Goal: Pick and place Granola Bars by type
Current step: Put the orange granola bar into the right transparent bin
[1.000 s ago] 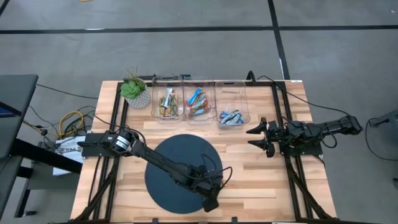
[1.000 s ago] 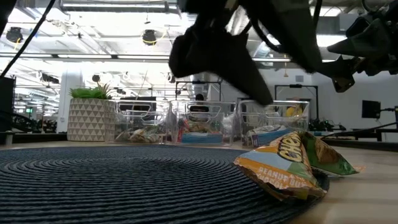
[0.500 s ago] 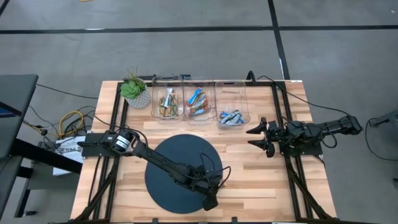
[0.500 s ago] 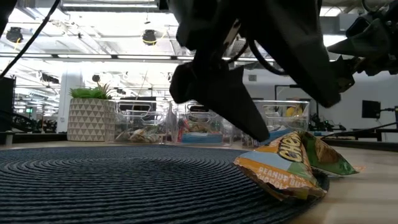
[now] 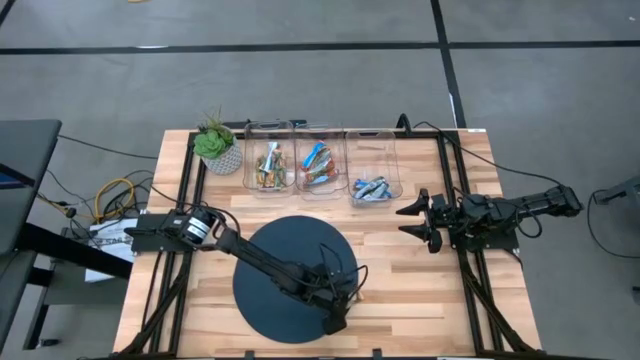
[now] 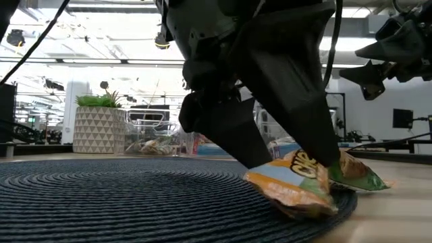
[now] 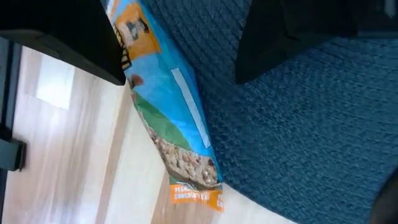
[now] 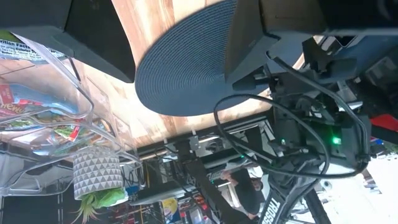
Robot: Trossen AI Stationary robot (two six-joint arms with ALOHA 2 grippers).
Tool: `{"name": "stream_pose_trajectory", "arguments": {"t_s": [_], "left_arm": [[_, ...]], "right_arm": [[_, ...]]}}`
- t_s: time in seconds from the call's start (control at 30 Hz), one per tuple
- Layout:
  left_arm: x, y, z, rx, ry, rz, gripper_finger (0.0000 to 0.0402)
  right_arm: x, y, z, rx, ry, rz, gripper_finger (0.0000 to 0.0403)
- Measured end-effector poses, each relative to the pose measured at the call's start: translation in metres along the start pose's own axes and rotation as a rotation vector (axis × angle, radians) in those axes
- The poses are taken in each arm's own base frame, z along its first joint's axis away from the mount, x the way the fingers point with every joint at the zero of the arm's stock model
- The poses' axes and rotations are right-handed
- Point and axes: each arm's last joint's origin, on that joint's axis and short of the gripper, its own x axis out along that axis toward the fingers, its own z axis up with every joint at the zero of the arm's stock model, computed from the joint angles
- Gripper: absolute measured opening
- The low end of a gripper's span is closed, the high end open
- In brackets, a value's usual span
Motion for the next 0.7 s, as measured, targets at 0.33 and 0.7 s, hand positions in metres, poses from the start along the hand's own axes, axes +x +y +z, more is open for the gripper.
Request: {"name": "stream_pose_trajectory", "arguments": {"t_s": [0.33, 0.7], "left_arm": [[0.014, 0.000, -0.001, 0.031, 0.009, -0.036, 0.0258], [0.014, 0.005, 0.009, 0.034, 0.086, -0.143, 0.0111]], "right_arm": [[0.000, 0.000, 0.000, 0.000, -0.001, 0.001, 0.0244], [0.000, 0.000, 0.000, 0.000, 0.000, 0.000, 0.0244]]}}
